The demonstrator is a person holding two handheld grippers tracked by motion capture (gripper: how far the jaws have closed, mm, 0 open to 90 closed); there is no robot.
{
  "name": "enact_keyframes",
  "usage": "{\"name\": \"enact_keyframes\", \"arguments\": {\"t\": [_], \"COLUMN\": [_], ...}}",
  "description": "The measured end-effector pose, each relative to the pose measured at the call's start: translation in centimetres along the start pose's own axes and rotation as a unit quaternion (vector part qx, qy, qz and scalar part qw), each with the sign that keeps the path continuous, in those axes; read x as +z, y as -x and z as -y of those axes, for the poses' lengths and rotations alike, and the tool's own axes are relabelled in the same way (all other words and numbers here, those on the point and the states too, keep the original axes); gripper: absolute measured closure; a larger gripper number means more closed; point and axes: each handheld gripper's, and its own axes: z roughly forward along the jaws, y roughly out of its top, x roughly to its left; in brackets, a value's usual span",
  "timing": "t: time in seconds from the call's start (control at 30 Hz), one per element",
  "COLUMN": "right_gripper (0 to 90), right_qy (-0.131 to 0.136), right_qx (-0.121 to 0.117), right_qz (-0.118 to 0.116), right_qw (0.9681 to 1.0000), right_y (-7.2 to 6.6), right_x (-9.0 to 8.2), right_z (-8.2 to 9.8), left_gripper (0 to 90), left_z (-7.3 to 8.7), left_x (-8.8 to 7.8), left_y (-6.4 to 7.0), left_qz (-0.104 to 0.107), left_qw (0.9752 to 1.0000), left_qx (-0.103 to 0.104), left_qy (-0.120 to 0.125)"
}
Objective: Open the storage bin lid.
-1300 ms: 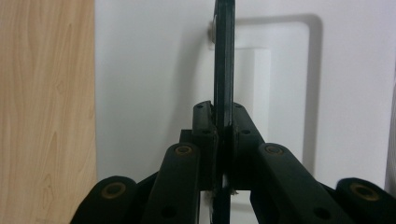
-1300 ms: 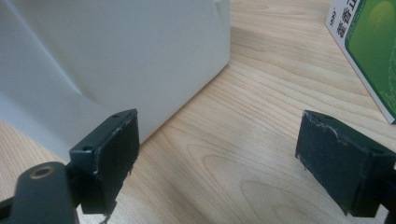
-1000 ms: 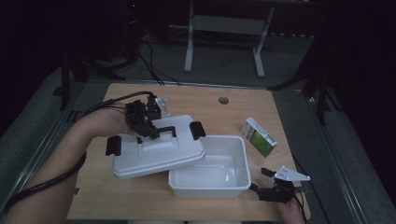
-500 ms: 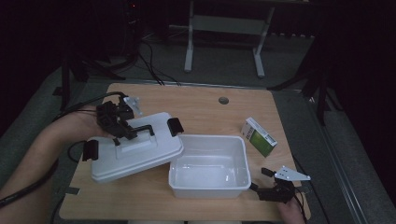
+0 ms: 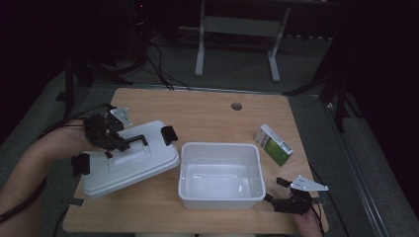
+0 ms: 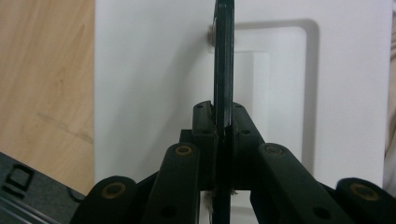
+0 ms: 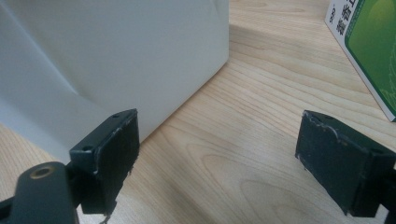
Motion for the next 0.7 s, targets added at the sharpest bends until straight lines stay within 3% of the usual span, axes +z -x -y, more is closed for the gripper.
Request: {"name": "enact_keyframes", "arguments": {"t": [0.33, 0.7], "right_gripper": [13.3, 13.3], "right_qy": [0.001, 0.001], "right_qx": [0.003, 0.001], "right_qz": [0.0, 0.0], "right_qw": [1.0, 1.0], "right_y": [0.1, 0.0], "right_x": [-0.1, -0.1], "right_z": [0.0, 0.0], "left_gripper": [84.2, 84.2], "left_z": [2.0, 3.1], "left_x": [2.4, 5.9], "left_y": [-0.6, -1.1], "left_qz": [0.003, 0.012], "left_qw": [0.9998, 0.9995], "left_qx": [-0.017, -0.028], "left_qy": [0.004, -0.011]}}
